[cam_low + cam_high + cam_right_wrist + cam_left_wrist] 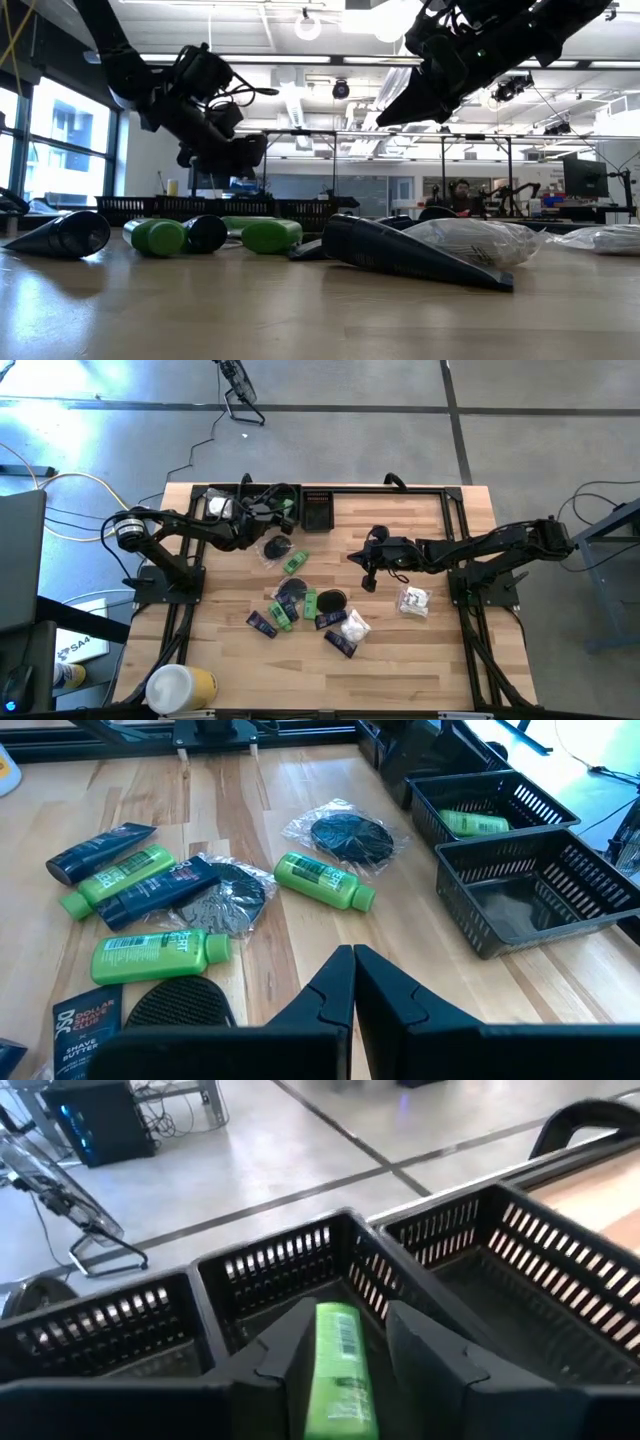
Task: Pick & Place Travel size toiletries
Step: Put the cotton pack into the left black bin
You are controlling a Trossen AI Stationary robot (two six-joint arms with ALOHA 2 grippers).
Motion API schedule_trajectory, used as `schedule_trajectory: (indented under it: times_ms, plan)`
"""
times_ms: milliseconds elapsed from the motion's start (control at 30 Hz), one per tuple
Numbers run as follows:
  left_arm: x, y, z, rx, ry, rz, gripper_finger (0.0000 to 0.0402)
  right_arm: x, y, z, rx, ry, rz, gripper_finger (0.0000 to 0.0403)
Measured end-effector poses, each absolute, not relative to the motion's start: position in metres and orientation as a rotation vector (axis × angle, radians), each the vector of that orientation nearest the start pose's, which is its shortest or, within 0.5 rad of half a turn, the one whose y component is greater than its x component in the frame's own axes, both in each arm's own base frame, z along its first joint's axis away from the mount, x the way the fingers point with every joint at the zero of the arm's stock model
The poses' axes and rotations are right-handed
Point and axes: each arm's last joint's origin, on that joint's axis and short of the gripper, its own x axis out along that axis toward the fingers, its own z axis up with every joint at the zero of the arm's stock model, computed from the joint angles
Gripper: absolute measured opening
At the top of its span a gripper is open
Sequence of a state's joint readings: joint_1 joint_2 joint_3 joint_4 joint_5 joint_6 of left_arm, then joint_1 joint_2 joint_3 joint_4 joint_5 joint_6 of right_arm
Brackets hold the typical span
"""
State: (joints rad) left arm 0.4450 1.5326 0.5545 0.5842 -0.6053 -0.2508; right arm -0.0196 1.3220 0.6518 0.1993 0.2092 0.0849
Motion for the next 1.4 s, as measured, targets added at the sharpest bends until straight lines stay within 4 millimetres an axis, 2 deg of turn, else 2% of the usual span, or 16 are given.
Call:
schedule_trajectory:
  times_ms: [267,500,1400]
  plan:
    - [0.2513,0.1334,0.1639,-0.224,0.272,0.914,0.0044,0.2697,-0.0113,0.2106,0.037,0.46,-0.244,0.0003]
    - [0.2557,0.131,0.1675,-0.222,0.251,0.756,0.0011,0.2697,-0.0114,0.2106,0.036,0.46,-0.244,0.0003]
    - [0.2557,0.1305,0.1689,-0.231,0.245,0.739,0.0003,0.2699,-0.0114,0.2108,0.036,0.46,-0.244,0.0003]
